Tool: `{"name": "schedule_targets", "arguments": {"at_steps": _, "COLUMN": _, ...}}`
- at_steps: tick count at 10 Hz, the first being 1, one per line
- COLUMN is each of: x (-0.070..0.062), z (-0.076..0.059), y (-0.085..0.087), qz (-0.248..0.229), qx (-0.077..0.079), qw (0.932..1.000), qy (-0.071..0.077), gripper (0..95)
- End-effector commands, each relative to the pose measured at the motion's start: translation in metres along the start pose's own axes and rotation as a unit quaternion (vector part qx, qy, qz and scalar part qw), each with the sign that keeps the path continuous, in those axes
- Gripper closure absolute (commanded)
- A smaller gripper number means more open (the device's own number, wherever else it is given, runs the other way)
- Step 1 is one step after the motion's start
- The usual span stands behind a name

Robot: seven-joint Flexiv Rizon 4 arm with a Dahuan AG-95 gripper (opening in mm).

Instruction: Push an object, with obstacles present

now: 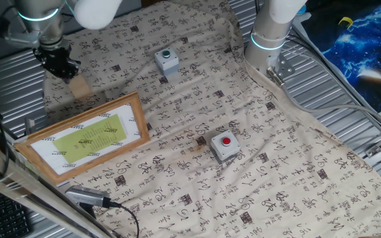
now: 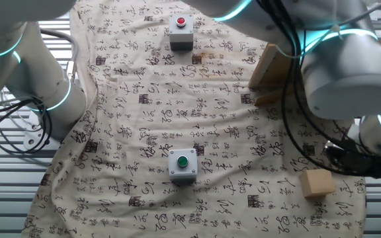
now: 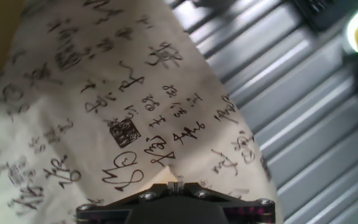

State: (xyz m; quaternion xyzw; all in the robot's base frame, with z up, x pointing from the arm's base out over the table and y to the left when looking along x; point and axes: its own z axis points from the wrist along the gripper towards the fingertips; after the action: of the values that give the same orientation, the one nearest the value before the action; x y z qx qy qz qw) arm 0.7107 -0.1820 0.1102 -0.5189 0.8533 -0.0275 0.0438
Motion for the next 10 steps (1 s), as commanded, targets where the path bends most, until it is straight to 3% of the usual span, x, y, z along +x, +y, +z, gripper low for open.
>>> {"name": "schedule_targets", "arguments": {"at_steps": 1, "x": -0.006, "z": -0.002, "y": -0.005, "qz": -0.106, "qx": 0.001, "qw": 0.9942, "qy": -0.014, "gripper": 95.0}}
{"name": "schedule_targets", "arguments": {"at_steps": 2, "x": -0.006, "z": -0.002, "y": -0.005, "qz": -0.126, "qx": 0.004, "qw": 0.9917, "qy": -0.021, "gripper": 95.0}}
{"name": "schedule_targets", "arguments": {"at_steps": 6, "x": -0.005, "z": 0.004, "y": -0.005, "qz": -0.162, "qx": 0.015, "qw": 0.9863, "qy": -0.025, "gripper": 95.0}}
{"name": "schedule_targets", "arguments": {"at_steps": 10, "x": -0.005, "z": 0.012, "y": -0.004, "qz": -0.175, "qx": 0.006, "qw": 0.9845, "qy": -0.010, "gripper": 95.0}}
